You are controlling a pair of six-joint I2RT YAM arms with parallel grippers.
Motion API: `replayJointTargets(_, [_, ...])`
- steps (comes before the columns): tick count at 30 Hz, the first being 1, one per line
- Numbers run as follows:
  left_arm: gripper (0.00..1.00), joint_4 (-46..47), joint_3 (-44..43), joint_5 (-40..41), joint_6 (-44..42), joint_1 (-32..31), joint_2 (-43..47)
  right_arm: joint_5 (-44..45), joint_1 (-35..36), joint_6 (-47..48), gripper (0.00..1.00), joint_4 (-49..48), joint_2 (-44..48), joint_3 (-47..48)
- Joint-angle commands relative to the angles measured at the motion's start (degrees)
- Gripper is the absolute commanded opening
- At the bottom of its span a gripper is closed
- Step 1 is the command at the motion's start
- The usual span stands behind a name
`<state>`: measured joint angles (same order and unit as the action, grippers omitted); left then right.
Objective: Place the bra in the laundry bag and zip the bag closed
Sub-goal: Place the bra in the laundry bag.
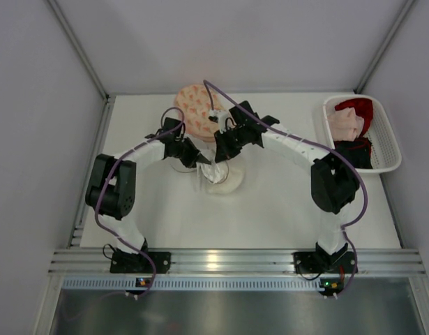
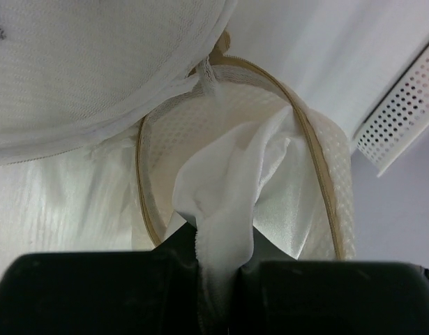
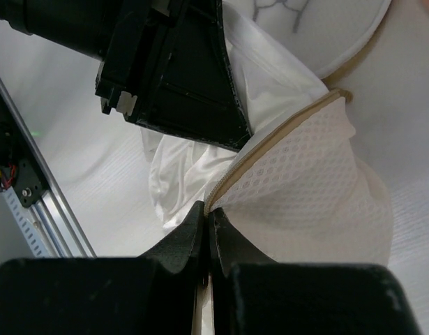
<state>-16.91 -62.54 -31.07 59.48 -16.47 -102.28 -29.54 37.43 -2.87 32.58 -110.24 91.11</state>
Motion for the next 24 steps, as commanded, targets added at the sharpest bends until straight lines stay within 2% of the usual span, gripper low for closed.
replayJointTargets(1, [0.00,-12.42,-6.27,11.89,-2.95,0.21,0.15,-6.49,0.10,-0.82,0.00,-1.29,3.18,1.43])
replayJointTargets(5, [0.00,-17.89,-5.76,18.40,-6.74,0.39,1.99,-9.65,-1.57,-0.82,0.00,-1.55,3.27,2.75])
replayJointTargets(14, [0.00,-19.66,-2.23,26.41,-12.54,0.82,7.61,-11.60,-1.92,-0.29,0.03,0.64,1.60,3.72])
replayJointTargets(17, [0.00,-18.35,-3.81,21.69,-10.71,0.82,8.59,-9.92,-1.92,0.68,0.00,0.56,1.69,2.41])
replayJointTargets(18, [0.00,-16.42,-4.25,15.05,-8.62,0.91,8.50,-10.01,-1.84,0.15,0.00,-0.31,1.78,1.80])
replayJointTargets(20, [0.00,-12.81,-5.21,9.04,-6.76,0.21,7.98,-10.27,-1.14,-0.03,0.00,-1.72,1.43,0.91])
replayJointTargets(24, [0.00,-12.71,-7.77,8.75,-2.03,-2.95,5.00,-10.89,0.36,-0.20,0.00,-3.83,0.29,1.18])
